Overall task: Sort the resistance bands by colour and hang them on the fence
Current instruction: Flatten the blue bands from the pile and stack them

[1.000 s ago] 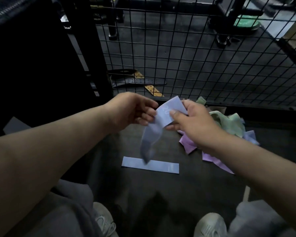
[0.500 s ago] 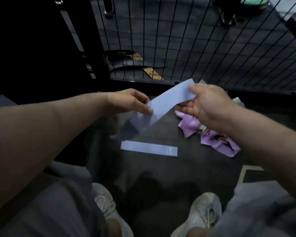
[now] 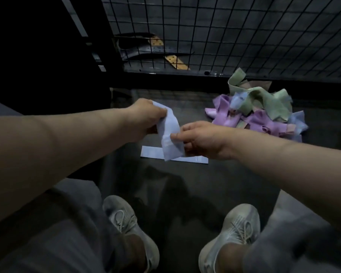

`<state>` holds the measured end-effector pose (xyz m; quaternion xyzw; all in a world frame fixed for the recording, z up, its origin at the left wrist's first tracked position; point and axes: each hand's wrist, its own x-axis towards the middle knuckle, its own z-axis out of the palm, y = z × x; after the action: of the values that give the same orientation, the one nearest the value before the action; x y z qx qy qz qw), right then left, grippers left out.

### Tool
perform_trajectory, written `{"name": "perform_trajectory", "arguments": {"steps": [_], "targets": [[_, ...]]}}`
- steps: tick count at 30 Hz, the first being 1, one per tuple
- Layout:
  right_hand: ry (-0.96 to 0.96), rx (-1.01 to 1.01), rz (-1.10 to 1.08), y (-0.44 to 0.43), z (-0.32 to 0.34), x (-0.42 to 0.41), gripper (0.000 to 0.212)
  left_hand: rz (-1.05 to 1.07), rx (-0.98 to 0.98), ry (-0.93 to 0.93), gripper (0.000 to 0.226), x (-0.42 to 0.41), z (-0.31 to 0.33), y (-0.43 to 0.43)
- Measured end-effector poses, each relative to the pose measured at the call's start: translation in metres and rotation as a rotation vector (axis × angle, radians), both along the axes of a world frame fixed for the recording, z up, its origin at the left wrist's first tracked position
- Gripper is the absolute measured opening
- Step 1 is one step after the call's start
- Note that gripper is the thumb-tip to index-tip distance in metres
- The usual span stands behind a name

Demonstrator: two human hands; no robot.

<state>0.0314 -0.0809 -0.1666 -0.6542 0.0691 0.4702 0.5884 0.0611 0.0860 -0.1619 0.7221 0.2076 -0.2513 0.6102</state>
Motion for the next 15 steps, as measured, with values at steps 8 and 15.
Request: {"name": "perform_trajectory", "arguments": {"steps": [8, 15], "targets": [[-0.078, -0.101, 0.023, -0.016, -0.044, 0.013, 0.018, 0.515, -0.422, 0.199, 0.025, 0.023, -0.030, -0.018], [0.043, -0.247, -0.068, -0.056, -0.083, 0.028, 0.008, 0.887, -0.603, 0.172, 0.010, 0.024, -0.080, 0.010]]}}
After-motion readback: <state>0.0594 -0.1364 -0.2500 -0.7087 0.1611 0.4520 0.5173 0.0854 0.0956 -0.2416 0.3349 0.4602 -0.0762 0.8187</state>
